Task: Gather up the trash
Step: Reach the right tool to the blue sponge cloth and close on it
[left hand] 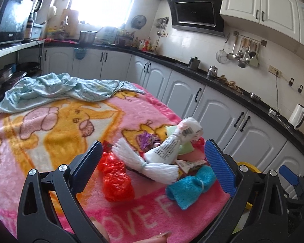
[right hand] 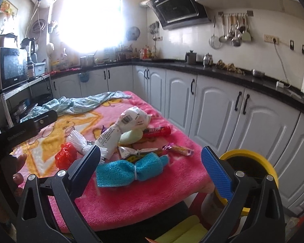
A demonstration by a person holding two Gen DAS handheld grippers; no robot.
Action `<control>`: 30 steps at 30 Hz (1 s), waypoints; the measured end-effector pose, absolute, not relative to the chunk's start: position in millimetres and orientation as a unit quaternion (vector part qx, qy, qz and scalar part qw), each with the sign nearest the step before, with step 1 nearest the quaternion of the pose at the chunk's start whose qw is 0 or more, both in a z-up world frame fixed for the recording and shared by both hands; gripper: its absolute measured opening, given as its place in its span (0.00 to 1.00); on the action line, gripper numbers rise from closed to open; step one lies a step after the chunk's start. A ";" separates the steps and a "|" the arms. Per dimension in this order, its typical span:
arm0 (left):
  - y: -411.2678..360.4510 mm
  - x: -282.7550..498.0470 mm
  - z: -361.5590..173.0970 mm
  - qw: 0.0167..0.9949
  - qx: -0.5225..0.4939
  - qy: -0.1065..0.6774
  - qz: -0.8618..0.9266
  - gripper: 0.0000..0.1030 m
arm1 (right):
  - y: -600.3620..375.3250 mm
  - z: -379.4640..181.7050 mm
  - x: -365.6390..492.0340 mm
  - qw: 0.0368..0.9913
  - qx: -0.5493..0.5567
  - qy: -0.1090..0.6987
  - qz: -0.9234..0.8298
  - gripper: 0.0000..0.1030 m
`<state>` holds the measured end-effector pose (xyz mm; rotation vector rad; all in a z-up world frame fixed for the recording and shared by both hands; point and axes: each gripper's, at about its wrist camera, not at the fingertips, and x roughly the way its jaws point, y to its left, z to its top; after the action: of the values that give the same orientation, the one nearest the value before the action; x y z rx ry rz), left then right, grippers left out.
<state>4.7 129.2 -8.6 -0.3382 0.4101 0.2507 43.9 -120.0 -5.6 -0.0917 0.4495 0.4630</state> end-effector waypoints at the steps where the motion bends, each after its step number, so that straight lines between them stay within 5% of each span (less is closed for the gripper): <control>1: 132.3 7.0 -9.7 0.956 -0.169 0.206 0.125 0.90 | -117.8 -8.0 48.3 0.947 -0.043 0.226 0.226 0.94; 19: 204.0 67.9 -56.7 0.919 -0.224 0.312 0.088 0.88 | -94.0 -68.5 147.3 0.909 -0.017 0.360 0.210 0.94; 30: 216.8 105.0 -74.1 0.898 -0.239 0.364 0.070 0.60 | -89.6 -93.7 179.6 0.883 0.029 0.417 0.215 0.85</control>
<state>105.0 216.8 -74.1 -0.4949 0.7529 0.1459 179.6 -89.6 -93.7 0.0606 0.8680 0.4481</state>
